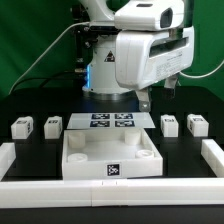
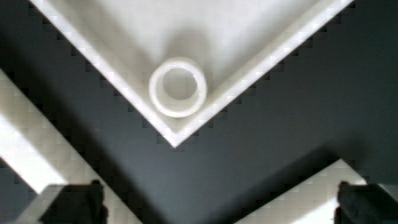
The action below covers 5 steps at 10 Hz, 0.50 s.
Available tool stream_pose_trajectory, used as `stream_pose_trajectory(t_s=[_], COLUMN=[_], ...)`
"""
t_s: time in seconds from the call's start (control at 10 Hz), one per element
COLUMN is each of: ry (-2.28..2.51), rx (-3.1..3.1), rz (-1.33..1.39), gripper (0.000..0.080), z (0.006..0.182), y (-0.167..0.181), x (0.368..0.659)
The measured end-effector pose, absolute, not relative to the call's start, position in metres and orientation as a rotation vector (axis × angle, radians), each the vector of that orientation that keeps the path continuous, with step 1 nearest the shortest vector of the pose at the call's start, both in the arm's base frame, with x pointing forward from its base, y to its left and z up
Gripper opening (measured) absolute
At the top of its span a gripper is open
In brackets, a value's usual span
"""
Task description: Assemble one leg
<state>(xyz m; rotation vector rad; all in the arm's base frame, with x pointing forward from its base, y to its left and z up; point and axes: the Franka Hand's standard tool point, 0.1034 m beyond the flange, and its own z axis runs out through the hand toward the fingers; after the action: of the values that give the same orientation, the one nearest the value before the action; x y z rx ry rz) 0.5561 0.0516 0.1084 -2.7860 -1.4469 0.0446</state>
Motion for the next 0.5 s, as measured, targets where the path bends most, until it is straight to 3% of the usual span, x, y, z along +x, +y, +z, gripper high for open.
stream_pose_trajectory(t_s=[0.5], ry=[-1.594], rx=[-2.697], rz=[0.048], gripper=[0.065], z=[0.087], y=[0.039], x=[0.51])
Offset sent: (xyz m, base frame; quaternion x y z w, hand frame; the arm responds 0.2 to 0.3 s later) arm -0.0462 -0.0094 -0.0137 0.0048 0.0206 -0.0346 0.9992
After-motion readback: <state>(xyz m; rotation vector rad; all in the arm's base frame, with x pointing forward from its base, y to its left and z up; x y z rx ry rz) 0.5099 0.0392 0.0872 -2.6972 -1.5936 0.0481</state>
